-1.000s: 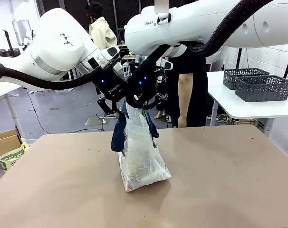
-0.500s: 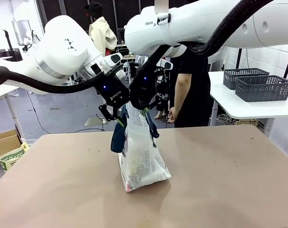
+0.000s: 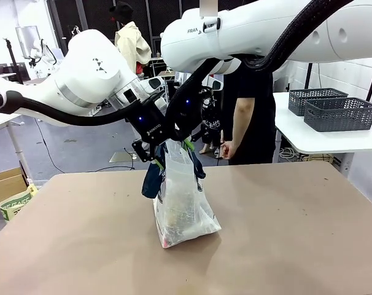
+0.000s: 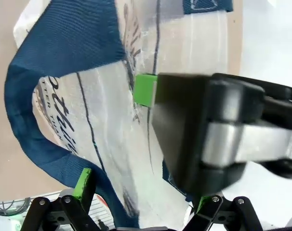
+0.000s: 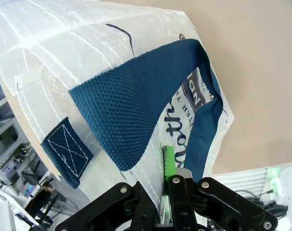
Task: Transfer purchased items from the store into the shopping bag.
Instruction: Move the Reusable shopping bag to the right side of the table.
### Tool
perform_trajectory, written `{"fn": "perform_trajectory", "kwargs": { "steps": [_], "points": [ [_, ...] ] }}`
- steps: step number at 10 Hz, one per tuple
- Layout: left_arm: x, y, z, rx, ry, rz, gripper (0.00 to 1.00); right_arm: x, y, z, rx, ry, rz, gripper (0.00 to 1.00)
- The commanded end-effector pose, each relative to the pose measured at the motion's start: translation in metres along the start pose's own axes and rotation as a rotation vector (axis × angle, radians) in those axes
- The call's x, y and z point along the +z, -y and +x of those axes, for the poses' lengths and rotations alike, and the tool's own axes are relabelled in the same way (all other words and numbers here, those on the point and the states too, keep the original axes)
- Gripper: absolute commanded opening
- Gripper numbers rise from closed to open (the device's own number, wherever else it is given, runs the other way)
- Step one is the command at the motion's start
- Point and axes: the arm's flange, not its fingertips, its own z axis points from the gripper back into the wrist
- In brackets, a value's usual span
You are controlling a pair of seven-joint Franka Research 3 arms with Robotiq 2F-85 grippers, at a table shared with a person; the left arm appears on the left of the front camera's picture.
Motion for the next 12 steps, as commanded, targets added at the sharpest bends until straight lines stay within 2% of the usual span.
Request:
{"fn": "perform_trajectory", "kwargs": {
  "steps": [1, 5, 12],
  "points": [
    [0.001, 0.007, 0.0, 0.019, 0.006, 0.052, 0.8, -0.001, -0.001, 0.001, 0.001, -0.008, 0.009, 0.0],
    [0.006, 0.005, 0.001, 0.041, 0.023, 0.086, 0.0, -0.001, 0.0, 0.0, 0.039, -0.015, 0.006, 0.0],
    [0.017, 0.003, -0.005, 0.034, 0.036, 0.126, 0.0, 0.004, 0.004, 0.002, 0.073, -0.011, 0.014, 0.0]
  ]
}}
